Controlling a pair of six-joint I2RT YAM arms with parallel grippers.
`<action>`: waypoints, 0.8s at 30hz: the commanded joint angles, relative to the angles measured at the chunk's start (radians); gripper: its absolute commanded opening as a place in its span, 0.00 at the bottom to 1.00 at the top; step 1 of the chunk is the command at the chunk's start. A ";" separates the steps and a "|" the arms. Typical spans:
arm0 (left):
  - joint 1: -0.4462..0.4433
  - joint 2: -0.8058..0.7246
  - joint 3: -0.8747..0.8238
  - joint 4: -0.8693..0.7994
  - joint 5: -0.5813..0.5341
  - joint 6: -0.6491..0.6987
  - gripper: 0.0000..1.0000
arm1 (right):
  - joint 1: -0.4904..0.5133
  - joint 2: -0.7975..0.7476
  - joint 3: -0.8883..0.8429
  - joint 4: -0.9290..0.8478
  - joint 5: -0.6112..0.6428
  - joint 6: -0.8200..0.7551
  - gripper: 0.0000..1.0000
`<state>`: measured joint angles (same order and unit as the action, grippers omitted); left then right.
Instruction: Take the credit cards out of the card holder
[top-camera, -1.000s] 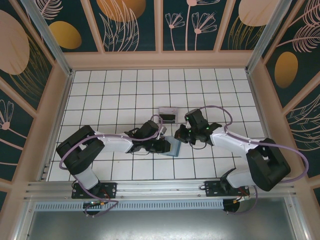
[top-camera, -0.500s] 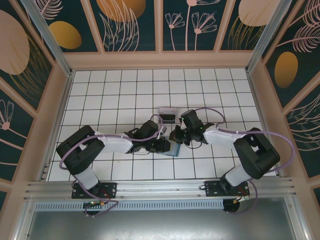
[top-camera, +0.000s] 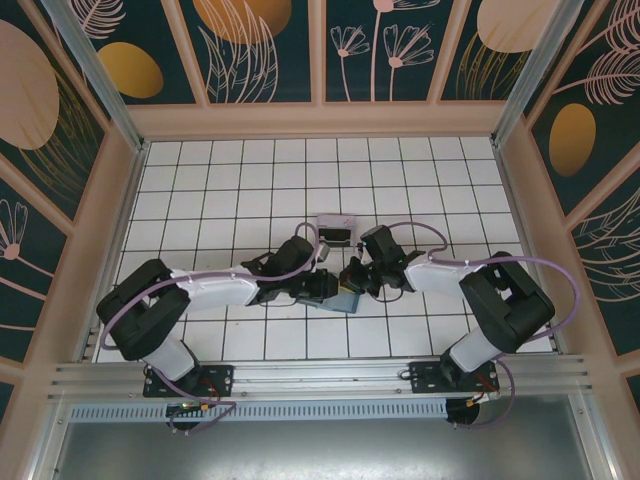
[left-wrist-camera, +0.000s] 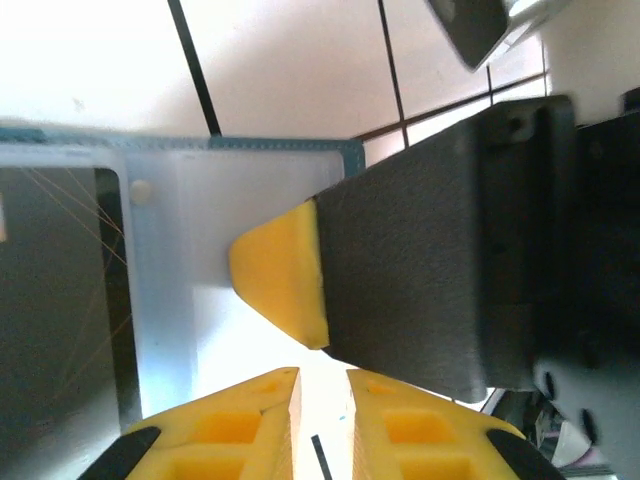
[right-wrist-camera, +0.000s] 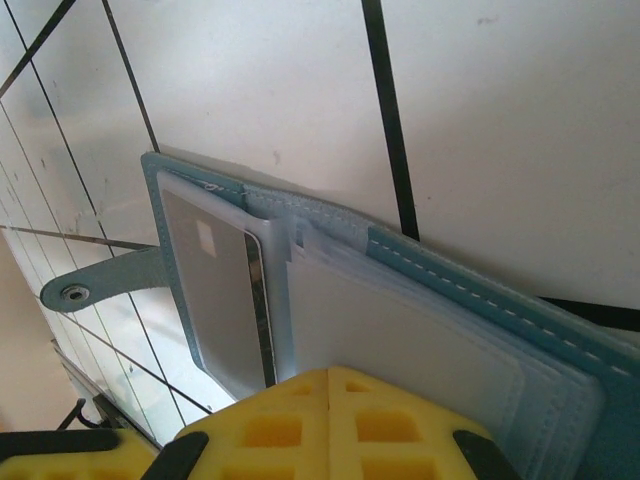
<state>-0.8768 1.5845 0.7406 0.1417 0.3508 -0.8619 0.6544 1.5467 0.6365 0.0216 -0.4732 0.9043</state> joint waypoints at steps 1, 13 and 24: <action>0.008 -0.060 0.062 -0.151 -0.147 0.042 0.21 | 0.005 0.013 -0.009 0.010 -0.021 0.006 0.01; 0.093 -0.060 0.075 -0.335 -0.250 0.120 0.22 | 0.048 0.013 0.058 -0.045 -0.029 0.004 0.07; 0.108 0.038 0.102 -0.377 -0.276 0.174 0.21 | 0.084 0.081 0.081 0.031 -0.035 0.060 0.19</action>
<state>-0.7750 1.5955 0.8177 -0.1879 0.0986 -0.7265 0.7269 1.6047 0.6971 0.0208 -0.4992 0.9356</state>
